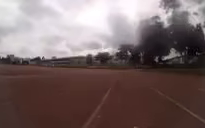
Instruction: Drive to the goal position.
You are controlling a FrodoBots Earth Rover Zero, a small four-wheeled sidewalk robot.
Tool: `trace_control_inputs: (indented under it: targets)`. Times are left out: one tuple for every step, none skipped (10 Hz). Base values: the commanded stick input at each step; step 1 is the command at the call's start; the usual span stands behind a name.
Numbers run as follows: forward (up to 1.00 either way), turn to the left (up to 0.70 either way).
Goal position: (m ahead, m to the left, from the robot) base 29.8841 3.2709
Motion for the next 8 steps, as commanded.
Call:
trace_control_inputs:
  targets:
    - [0.67, 0.00]
    - [0.67, 0.00]
    - [0.67, 0.00]
    - [0.67, 0.00]
    - [0.67, 0.00]
    - [0.67, 0.00]
    - [0.67, 0.00]
    - [0.67, 0.00]
